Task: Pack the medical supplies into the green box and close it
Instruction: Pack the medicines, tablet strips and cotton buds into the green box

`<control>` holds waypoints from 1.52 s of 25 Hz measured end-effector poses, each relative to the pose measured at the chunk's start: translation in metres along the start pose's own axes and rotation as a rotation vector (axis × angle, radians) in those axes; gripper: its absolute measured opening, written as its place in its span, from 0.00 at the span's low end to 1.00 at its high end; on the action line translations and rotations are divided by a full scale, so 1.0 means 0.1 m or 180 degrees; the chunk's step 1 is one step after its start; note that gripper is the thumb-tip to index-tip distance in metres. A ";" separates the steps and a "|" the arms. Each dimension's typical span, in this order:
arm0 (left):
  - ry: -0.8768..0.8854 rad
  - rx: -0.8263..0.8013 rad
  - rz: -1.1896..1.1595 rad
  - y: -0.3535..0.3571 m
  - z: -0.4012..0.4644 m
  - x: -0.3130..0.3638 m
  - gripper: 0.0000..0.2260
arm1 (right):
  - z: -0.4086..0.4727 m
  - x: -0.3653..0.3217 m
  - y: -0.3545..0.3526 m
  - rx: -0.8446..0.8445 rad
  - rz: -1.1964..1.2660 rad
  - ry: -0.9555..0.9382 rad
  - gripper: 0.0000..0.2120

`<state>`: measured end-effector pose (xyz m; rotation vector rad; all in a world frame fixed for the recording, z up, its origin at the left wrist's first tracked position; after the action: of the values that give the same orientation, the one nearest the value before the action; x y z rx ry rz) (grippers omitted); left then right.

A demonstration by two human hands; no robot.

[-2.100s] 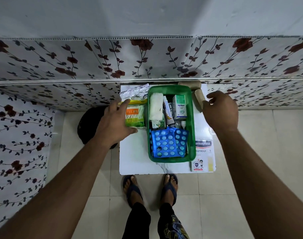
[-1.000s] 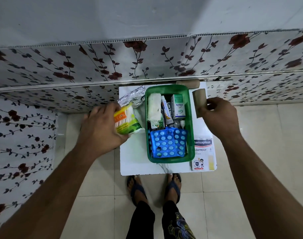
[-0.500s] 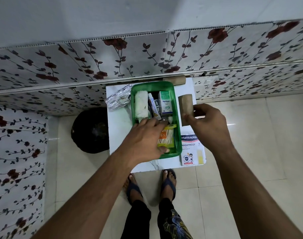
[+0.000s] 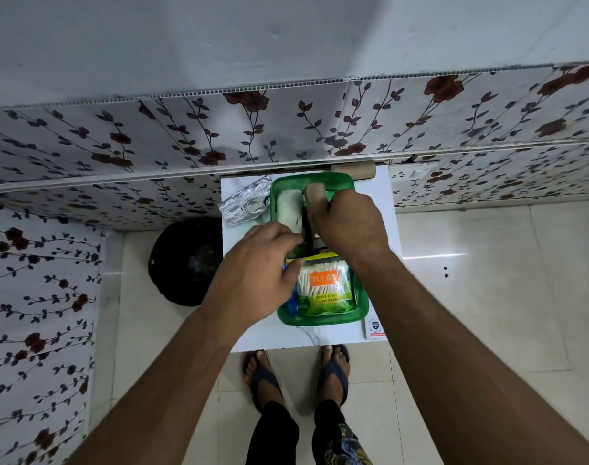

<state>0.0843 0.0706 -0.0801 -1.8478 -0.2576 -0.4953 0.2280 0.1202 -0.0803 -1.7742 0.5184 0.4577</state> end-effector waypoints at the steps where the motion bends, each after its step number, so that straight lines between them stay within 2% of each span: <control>1: -0.0113 0.0132 -0.0121 -0.08 0.01 -0.11 0.14 | 0.02 -0.01 0.02 -0.0054 -0.0150 -0.0055 0.16; 5: -0.0479 0.0258 -0.0374 -0.19 0.16 -0.50 0.11 | 0.10 -0.02 0.18 -0.0140 -0.0358 -0.0017 0.10; 8: -0.0574 0.0295 -0.0508 -0.17 0.22 -0.61 0.10 | 0.09 -0.04 0.22 -0.0243 -0.0347 -0.0072 0.09; 10: -0.0671 0.0312 -0.0602 -0.17 0.25 -0.68 0.10 | 0.06 -0.03 0.04 0.0087 -0.0322 -0.0144 0.10; 12: -0.0787 0.0402 -0.0647 -0.19 0.33 -0.78 0.11 | 0.10 0.09 -0.26 0.0742 -0.0211 -0.0133 0.09; 14: -0.0860 0.0435 -0.0508 -0.17 0.50 -0.88 0.15 | 0.24 0.33 -0.47 0.1010 -0.0012 0.0023 0.10; 17: -0.0788 0.0266 -0.0011 -0.02 0.82 -1.01 0.21 | 0.58 0.66 -0.45 0.0558 -0.0162 0.0172 0.14; 21: -0.0666 0.0085 0.0479 0.17 1.06 -1.09 0.28 | 0.86 0.73 -0.19 0.0130 -0.0762 -0.0357 0.20; 24: -0.0633 0.0061 0.0529 0.23 1.08 -1.11 0.29 | 0.96 0.78 -0.12 0.0139 -0.0986 -0.0458 0.22; 28: -0.0587 -0.0097 0.0457 0.31 1.10 -1.18 0.28 | 0.95 0.80 -0.06 0.0125 -0.1235 -0.0502 0.18; 33: -0.0677 0.0040 0.0382 0.26 1.10 -1.18 0.31 | 0.91 0.83 0.00 0.0153 -0.1737 -0.0519 0.16; 35: -0.0824 0.0065 0.0346 0.22 1.08 -1.20 0.34 | 0.90 0.82 0.00 0.0117 -0.1740 -0.0515 0.17; 38: -0.1042 0.0048 0.0211 0.13 0.91 -1.20 0.29 | 0.84 0.86 -0.01 -0.0030 -0.1383 -0.0310 0.18</control>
<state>0.0019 0.1601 -0.1703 -1.9115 -0.4167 -0.1421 0.2960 0.1928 -0.1478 -1.8001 0.0549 0.2390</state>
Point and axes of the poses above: each hand's wrist, its own z-axis towards the middle knuckle, its own y-axis out of the palm, x = y × z, the point moved 5 cm from there along z, towards the middle knuckle, and after that the axes turned 11 degrees about -y, right-handed, at the moved point
